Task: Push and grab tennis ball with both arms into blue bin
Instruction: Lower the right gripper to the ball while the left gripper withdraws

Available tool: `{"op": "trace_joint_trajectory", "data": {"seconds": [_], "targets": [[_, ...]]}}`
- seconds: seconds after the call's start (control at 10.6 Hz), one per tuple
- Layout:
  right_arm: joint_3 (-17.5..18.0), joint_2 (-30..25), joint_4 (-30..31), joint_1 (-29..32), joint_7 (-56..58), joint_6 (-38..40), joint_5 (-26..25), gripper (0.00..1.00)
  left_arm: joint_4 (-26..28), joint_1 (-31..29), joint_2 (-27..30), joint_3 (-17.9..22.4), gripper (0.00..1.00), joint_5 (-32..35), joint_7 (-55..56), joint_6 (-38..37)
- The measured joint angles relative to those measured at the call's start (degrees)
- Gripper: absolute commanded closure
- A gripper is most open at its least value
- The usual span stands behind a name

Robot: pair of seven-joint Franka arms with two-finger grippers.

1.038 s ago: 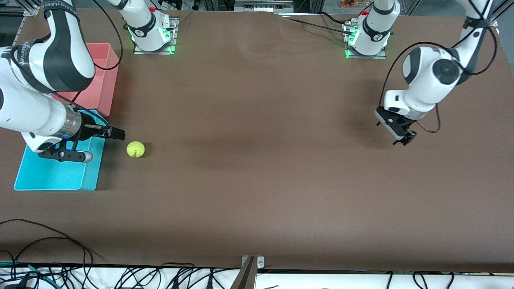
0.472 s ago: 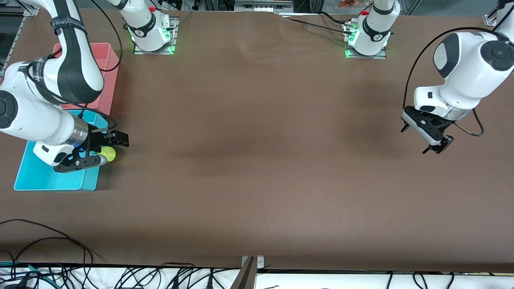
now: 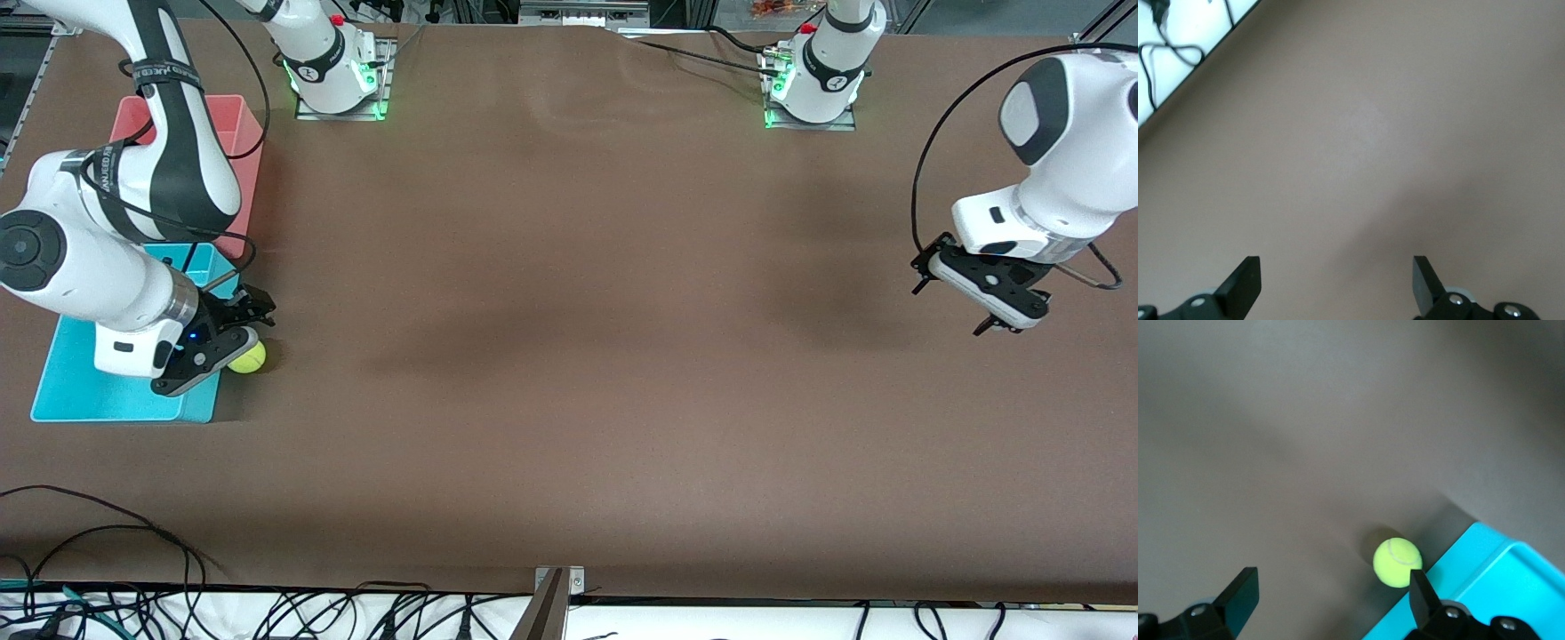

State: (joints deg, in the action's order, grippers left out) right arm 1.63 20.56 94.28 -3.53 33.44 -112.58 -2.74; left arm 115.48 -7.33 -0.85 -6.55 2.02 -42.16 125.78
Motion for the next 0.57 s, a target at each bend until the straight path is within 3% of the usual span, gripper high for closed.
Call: {"op": "trace_joint_trajectory", "data": {"seconds": [0.19,0.57], "targets": [[-0.22,0.68,0.72,0.87,6.52,-1.74,-0.07,0.00,-5.10,-0.02,0.14,0.96,0.00,-0.06,7.73,-9.15],[-0.40,4.07,4.32,3.95,8.61,-10.04,-0.32,0.00,-15.35,-0.02,0.69,1.31,0.00,-0.07,17.01,-23.71]]}}
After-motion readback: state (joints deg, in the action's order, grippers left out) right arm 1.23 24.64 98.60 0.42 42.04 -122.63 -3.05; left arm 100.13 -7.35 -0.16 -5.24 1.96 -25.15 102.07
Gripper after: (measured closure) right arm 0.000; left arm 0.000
